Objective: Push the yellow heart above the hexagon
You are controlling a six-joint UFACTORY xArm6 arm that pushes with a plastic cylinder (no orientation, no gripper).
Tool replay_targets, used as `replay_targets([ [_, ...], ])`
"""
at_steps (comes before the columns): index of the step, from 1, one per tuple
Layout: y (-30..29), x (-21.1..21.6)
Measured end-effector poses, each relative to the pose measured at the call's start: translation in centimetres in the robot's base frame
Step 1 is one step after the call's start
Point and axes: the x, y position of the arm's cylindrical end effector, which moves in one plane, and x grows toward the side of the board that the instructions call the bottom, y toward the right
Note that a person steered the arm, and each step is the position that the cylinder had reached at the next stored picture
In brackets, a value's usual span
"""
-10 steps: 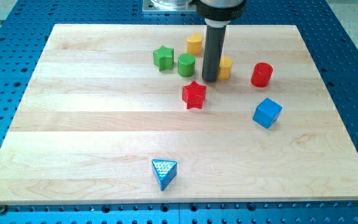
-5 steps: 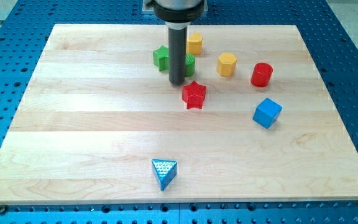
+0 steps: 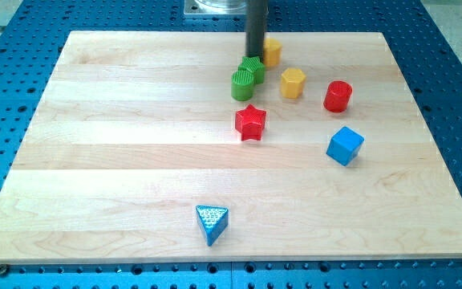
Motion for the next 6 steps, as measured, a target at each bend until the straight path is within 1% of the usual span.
replay_targets([
  [1,4.3,-1.7],
  [2,5.2,0.3],
  [3,3.3,2.6],
  [6,-3.9,3.3],
])
